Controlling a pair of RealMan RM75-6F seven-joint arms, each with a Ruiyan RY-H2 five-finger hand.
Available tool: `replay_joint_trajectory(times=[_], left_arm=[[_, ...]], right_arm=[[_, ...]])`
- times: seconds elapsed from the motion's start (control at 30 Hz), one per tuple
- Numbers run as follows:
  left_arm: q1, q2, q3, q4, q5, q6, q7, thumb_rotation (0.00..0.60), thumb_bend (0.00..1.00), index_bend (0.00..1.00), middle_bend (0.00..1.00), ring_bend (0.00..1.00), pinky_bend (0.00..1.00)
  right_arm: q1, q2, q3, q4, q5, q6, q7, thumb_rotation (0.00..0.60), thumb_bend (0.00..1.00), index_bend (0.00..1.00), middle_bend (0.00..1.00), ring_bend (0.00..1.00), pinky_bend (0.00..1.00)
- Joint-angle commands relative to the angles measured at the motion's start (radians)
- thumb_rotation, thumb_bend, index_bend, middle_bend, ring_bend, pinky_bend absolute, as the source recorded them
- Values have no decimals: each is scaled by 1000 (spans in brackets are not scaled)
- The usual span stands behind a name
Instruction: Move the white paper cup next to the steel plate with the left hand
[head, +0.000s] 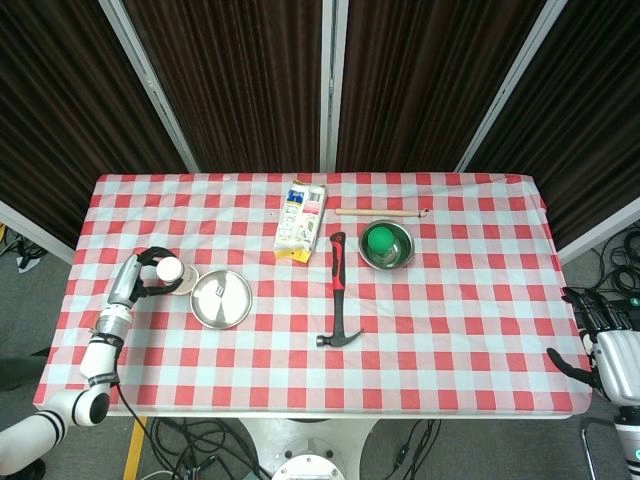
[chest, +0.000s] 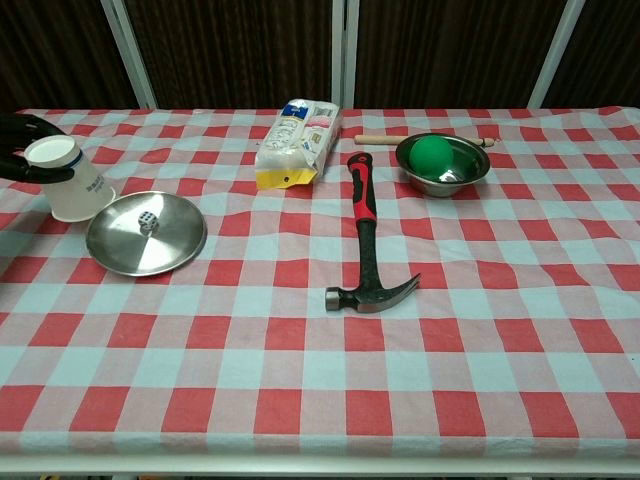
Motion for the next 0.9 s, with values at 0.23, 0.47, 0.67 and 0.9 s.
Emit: replay_joint_trajectory(times=[0.23, 0.47, 0.67, 0.9], left_arm=[[-58, 48, -18, -95, -12, -16, 133, 600, 274, 496, 414, 259, 311], [-62, 49, -31, -102, -47, -10, 174, 600, 276, 495, 414, 259, 310], [-64, 83, 14, -215, 30, 0, 156, 600, 275, 491, 411, 260, 297], [-100, 18, 45, -198, 50, -21, 202, 600, 275, 491, 410, 260, 267]], right_arm=[[-5, -2, 0, 16, 11, -2, 15, 600, 122, 118, 231, 111, 217], [-5, -9, -1, 28, 10, -5, 26, 600, 122, 118, 231, 111, 217], [-3, -13, -3, 36, 10, -10, 31, 600, 123, 118, 231, 111, 217], [-3, -13, -4, 40, 10, -13, 34, 600, 122, 118, 231, 111, 216]])
